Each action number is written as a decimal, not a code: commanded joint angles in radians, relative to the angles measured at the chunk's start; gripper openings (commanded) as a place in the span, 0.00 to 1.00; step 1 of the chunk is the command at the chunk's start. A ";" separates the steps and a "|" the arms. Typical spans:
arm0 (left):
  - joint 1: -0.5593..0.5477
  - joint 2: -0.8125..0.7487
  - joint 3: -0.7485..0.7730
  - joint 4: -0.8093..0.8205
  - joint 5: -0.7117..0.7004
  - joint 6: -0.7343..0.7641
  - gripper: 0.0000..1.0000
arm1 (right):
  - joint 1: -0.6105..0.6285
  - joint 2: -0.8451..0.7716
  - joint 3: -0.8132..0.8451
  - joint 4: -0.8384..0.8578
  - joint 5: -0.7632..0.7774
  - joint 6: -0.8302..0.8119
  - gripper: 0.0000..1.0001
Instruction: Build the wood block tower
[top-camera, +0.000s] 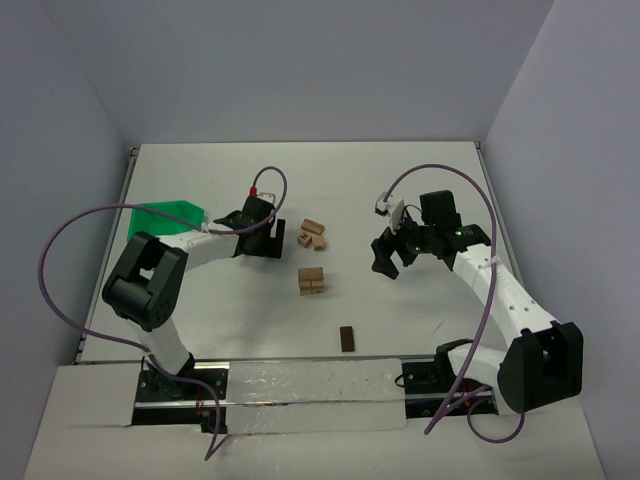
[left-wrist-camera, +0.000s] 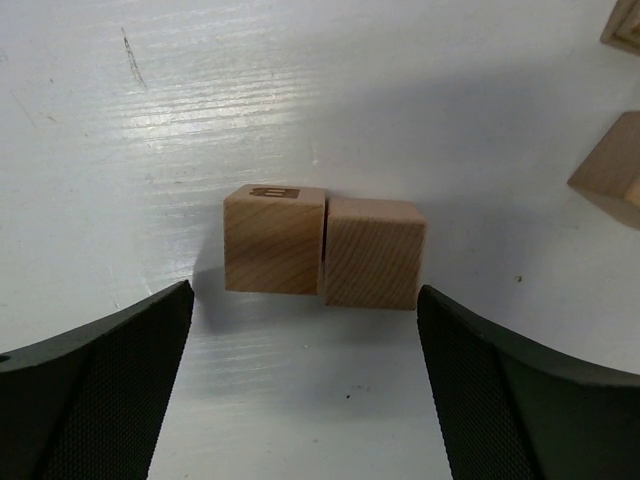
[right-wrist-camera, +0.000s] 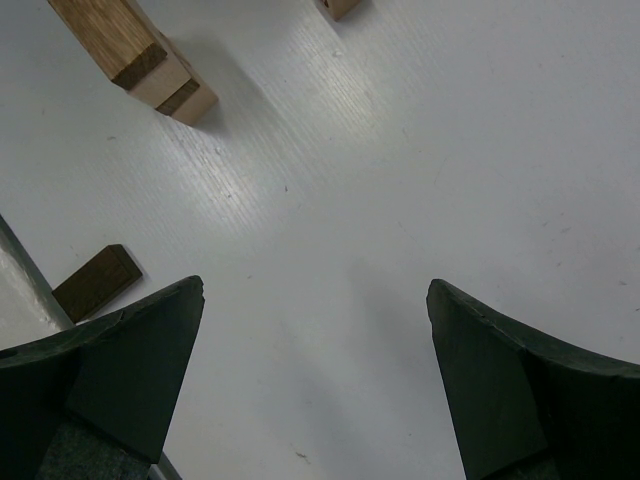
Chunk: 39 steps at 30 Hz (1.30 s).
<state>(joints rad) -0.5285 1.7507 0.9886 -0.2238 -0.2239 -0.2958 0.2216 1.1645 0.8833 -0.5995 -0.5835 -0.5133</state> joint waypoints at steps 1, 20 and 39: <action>0.002 -0.079 0.066 -0.023 0.017 0.099 0.99 | -0.005 -0.018 0.039 -0.006 0.004 0.009 1.00; 0.229 0.038 0.508 -0.708 0.904 1.525 0.81 | -0.004 -0.008 0.036 -0.008 -0.005 0.005 1.00; 0.251 0.170 0.426 -0.572 0.960 1.569 0.79 | -0.004 0.037 0.031 0.003 -0.010 -0.002 1.00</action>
<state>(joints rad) -0.2798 1.8900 1.4184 -0.8482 0.6739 1.2363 0.2218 1.1952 0.8833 -0.6014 -0.5865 -0.5140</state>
